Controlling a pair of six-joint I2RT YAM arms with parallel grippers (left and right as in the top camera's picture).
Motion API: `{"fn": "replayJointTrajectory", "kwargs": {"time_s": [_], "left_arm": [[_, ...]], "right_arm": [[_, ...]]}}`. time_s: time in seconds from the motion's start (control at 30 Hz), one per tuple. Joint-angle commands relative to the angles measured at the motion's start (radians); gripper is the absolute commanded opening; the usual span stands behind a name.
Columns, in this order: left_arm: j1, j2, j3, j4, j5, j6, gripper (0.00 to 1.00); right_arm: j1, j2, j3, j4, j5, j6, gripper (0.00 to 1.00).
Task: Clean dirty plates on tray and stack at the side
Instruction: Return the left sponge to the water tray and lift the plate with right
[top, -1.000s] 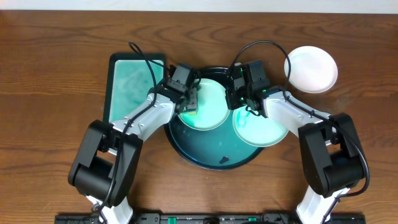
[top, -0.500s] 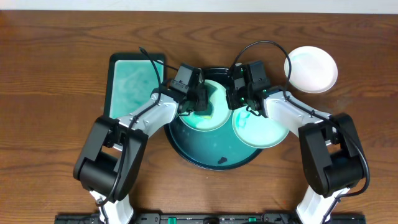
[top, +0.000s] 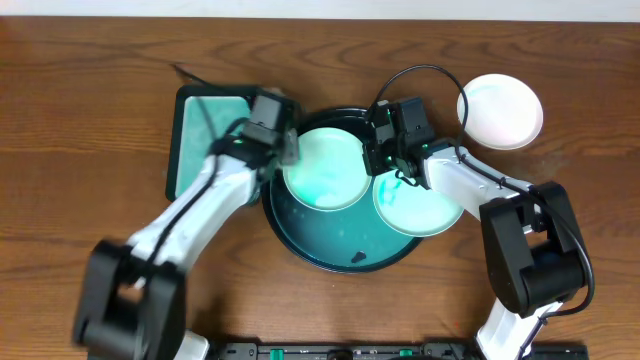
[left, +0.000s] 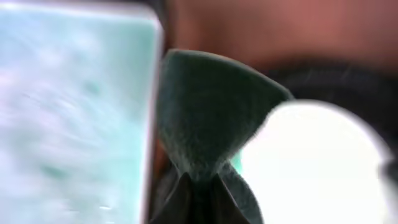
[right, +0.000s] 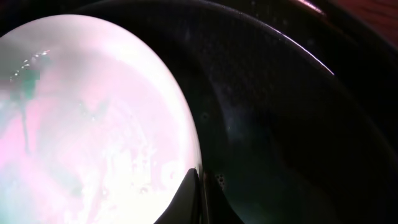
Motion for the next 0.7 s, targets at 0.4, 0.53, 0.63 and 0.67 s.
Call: {"fn": "replayJointTrajectory", "kwargs": {"time_s": [0.4,0.53,0.63,0.67], "left_arm": [[0.211,-0.135,-0.002,-0.119,-0.068,-0.015,0.07],[0.266,-0.135,-0.002,-0.129,-0.063,-0.043,0.07],[0.285,-0.135,-0.002,-0.135,-0.06,-0.045,0.07],[0.285,-0.135,-0.002,-0.138,-0.06,-0.044,0.06]], "right_arm": [[0.249,-0.284,0.066,0.024,0.755,-0.404,0.01],[0.295,-0.307,0.066,0.027,0.833,-0.44,0.01],[0.267,-0.29,0.066,-0.031,0.691,-0.312,0.07],[0.249,-0.28,0.066,-0.049,0.62,-0.277,0.09]]}}
